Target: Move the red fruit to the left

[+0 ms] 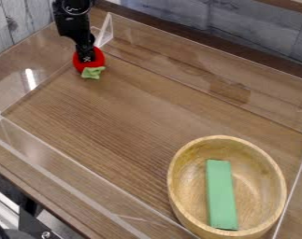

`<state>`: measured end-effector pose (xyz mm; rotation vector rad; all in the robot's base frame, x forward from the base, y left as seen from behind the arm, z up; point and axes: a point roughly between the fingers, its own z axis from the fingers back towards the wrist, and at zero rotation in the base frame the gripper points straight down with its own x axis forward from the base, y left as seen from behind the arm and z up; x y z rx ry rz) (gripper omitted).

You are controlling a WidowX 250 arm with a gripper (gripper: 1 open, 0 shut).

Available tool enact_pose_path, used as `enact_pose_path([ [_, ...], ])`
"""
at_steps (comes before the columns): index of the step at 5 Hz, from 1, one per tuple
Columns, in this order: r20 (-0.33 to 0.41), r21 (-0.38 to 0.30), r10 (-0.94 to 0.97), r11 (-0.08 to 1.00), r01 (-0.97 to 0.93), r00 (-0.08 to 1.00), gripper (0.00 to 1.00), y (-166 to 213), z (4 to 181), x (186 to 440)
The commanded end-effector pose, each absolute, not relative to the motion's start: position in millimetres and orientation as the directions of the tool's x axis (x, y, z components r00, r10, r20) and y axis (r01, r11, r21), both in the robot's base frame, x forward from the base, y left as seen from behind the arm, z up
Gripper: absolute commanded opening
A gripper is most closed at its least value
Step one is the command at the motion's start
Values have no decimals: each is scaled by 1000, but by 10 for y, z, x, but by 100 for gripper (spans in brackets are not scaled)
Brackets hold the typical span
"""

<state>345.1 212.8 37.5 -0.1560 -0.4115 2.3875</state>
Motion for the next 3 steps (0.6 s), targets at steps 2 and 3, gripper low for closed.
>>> enact_pose_path([
  [2,4,-337,638,-724,-602,-770,100,2085,419,3466],
  [3,4,-332,629,-733,-594,-778,100,2044,387,3484],
])
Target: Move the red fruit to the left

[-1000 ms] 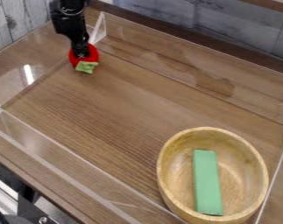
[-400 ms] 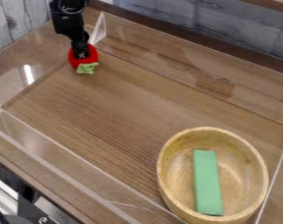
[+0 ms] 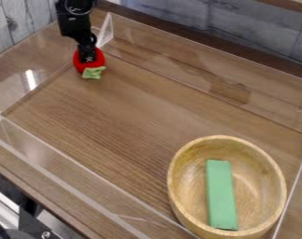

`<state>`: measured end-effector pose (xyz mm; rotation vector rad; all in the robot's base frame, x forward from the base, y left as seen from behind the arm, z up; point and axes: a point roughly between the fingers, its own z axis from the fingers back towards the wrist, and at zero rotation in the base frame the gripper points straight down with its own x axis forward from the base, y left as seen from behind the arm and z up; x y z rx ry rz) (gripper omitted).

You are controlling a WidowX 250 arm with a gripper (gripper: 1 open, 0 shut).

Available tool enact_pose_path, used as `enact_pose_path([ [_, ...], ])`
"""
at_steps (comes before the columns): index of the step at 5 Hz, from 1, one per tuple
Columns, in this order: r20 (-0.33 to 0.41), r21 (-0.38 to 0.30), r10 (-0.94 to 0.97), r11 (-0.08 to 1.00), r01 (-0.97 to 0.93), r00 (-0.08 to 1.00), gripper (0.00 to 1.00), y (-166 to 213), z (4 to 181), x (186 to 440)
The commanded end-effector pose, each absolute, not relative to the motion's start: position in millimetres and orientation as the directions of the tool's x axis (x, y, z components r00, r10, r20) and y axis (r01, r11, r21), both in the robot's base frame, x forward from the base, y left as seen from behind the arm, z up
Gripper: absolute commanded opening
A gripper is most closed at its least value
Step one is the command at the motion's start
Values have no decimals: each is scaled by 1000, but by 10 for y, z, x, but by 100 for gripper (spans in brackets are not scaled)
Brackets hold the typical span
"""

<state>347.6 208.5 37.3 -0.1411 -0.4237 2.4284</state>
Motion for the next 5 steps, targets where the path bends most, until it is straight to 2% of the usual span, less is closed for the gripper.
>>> enact_pose_path([
  [1,5,-326,563,-780,-533,-827,100,2048,489,3538],
  [4,0,-302,405,-872,-386,-914,100,2125,696,3592],
  [5,-9,-291,423,-868,-403,-906,100,2129,710,3510],
])
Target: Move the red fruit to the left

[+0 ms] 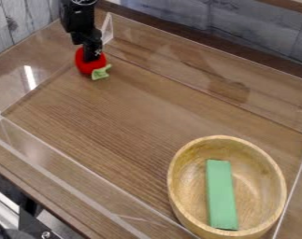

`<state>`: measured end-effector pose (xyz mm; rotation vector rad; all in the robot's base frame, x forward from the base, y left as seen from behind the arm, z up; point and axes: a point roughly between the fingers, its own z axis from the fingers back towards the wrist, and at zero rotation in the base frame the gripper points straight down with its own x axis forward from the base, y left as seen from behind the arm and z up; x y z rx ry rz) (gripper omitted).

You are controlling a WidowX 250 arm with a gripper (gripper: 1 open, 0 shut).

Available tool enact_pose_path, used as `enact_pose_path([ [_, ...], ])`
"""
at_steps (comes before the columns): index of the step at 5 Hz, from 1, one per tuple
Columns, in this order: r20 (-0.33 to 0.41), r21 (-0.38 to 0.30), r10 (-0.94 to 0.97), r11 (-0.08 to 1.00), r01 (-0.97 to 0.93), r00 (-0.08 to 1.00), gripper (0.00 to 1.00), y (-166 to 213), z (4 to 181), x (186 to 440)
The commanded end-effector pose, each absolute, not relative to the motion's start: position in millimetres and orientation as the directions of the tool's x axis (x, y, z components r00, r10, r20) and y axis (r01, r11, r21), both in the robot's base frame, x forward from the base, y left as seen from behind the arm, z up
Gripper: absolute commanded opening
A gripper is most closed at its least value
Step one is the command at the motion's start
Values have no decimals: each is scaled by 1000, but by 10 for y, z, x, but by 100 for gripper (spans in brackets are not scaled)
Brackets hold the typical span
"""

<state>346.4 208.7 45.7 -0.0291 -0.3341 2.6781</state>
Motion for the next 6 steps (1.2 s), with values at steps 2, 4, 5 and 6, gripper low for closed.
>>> enact_pose_path([
  [2,9,-292,516,-818,-496,-857,100,2160,714,3499],
  [4,28,-296,547,-795,-529,-837,100,2200,793,3501],
  [5,37,-300,518,-810,-504,-854,100,2218,927,3502],
  [6,44,-297,485,-828,-475,-873,100,2210,1066,3514],
])
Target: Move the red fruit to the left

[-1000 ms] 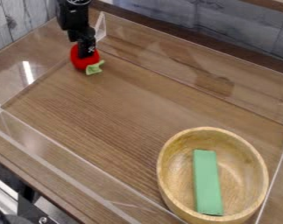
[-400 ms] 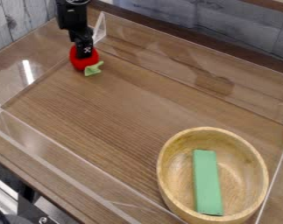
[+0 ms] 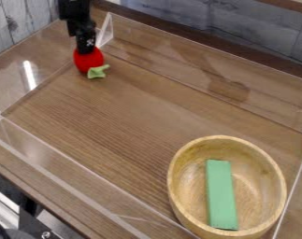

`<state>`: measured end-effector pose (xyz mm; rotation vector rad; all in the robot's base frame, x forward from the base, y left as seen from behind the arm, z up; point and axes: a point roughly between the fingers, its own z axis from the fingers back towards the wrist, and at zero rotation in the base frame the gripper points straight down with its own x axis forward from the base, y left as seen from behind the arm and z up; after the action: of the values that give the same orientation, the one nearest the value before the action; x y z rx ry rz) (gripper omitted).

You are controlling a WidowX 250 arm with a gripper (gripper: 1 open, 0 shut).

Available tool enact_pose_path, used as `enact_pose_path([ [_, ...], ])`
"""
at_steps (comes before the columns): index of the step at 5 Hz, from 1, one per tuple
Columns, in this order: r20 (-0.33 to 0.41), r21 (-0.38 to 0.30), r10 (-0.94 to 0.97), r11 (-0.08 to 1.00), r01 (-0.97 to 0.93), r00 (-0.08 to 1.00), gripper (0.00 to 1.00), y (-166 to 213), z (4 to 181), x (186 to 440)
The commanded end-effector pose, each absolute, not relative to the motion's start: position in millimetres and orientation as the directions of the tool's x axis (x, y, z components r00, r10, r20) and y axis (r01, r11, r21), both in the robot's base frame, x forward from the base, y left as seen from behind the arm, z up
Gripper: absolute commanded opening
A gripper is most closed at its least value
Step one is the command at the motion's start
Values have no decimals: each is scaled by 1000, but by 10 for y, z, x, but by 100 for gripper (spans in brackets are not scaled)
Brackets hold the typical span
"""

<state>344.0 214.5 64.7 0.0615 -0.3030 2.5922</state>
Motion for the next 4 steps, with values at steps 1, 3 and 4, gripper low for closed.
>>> enact_pose_path([
  [1,49,-292,462,-841,-455,-885,100,2152,1113,3529],
  [3,60,-280,376,-883,-377,-925,100,2091,1176,3470],
  [4,61,-276,298,-912,-303,-953,100,2042,1247,3401],
])
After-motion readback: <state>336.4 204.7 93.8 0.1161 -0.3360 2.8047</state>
